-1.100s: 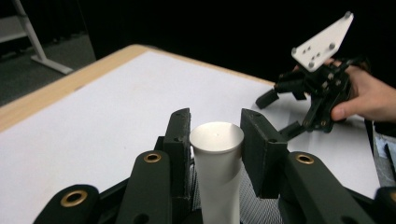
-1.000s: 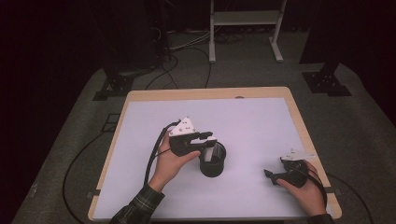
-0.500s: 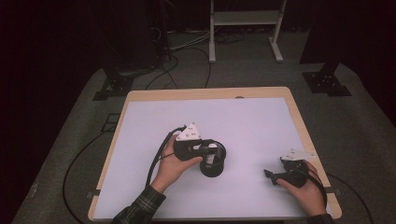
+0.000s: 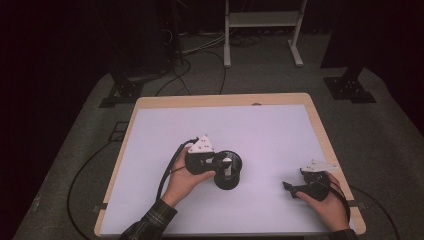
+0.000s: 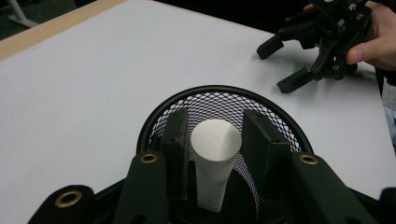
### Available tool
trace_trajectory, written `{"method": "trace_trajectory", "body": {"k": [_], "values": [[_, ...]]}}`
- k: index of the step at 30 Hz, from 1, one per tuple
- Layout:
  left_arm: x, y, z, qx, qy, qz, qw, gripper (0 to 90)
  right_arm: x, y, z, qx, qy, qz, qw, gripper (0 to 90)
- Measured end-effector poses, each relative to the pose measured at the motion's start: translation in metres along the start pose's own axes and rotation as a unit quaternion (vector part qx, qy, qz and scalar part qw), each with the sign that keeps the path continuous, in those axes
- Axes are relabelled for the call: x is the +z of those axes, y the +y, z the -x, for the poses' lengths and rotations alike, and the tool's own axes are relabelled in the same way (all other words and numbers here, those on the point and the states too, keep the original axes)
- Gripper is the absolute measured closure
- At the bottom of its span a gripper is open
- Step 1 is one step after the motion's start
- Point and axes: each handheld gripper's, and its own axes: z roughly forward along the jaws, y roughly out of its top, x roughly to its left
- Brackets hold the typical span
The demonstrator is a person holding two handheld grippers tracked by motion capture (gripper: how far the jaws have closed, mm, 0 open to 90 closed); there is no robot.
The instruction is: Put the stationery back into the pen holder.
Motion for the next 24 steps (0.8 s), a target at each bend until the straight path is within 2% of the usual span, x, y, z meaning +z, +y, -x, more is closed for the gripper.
{"method": "trace_trajectory", "body": {"k": [5,8,13,16,24], "values": [[-0.004,0.001,0.0,-0.002,0.002,0.0,1.0,57.7,0.0,0.0,0.0,0.001,0.0,0.001,1.0,12.2],[-0.008,0.002,0.002,-0.004,0.0,-0.002,1.0,49.7,0.0,0.0,0.0,0.001,0.0,0.001,1.0,12.2],[-0.017,0.002,0.006,-0.003,0.0,-0.007,1.0,29.7,0.0,0.0,0.0,0.0,0.0,0.0,1.0,12.2],[-0.024,0.002,0.008,-0.002,0.003,-0.01,0.9999,21.1,0.0,0.0,0.0,0.0,0.0,0.001,1.0,12.2],[-0.04,-0.002,0.008,-0.011,0.024,-0.021,0.9994,10.2,0.0,0.0,0.0,0.0,0.0,0.001,1.0,12.2]]}}
